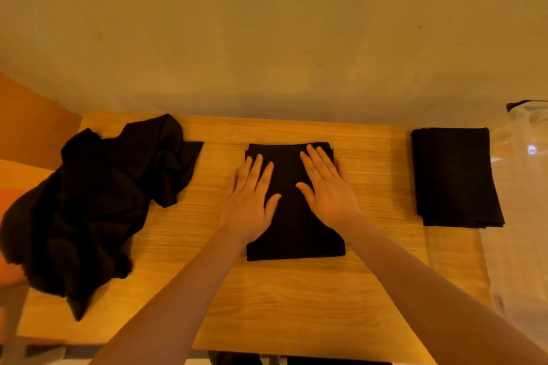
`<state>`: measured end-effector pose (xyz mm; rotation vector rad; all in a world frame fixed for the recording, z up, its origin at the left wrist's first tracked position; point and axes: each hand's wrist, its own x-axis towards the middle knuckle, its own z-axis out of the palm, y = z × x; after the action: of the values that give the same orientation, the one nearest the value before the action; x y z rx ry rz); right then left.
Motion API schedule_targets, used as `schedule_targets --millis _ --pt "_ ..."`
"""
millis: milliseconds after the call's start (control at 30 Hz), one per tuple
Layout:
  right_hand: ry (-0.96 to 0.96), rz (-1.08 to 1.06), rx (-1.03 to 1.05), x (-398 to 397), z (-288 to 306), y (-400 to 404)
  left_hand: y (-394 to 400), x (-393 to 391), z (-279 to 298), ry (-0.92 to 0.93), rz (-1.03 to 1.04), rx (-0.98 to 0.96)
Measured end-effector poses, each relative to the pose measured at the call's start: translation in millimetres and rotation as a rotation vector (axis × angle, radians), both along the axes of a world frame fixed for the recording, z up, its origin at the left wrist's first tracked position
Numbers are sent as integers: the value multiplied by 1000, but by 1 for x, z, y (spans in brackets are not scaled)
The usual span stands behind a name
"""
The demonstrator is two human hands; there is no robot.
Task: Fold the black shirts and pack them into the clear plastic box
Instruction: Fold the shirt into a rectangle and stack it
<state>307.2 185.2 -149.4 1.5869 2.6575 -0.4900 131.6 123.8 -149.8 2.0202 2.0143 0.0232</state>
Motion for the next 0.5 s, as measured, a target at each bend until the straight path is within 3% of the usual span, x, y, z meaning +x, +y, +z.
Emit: schedule_targets --millis 167,267,400,500 --pt "-79 -115 -66 8 -1 -3 -1 -5 4 42 41 -117" --pt "-72 -165 -71 12 12 -12 -11 -3 12 63 47 -50" --pt "-26 164 46 30 20 -53 -58 5 12 43 -300 95" --pt "-133 290 -96 49 13 -79 -86 -1 3 72 -386 30"
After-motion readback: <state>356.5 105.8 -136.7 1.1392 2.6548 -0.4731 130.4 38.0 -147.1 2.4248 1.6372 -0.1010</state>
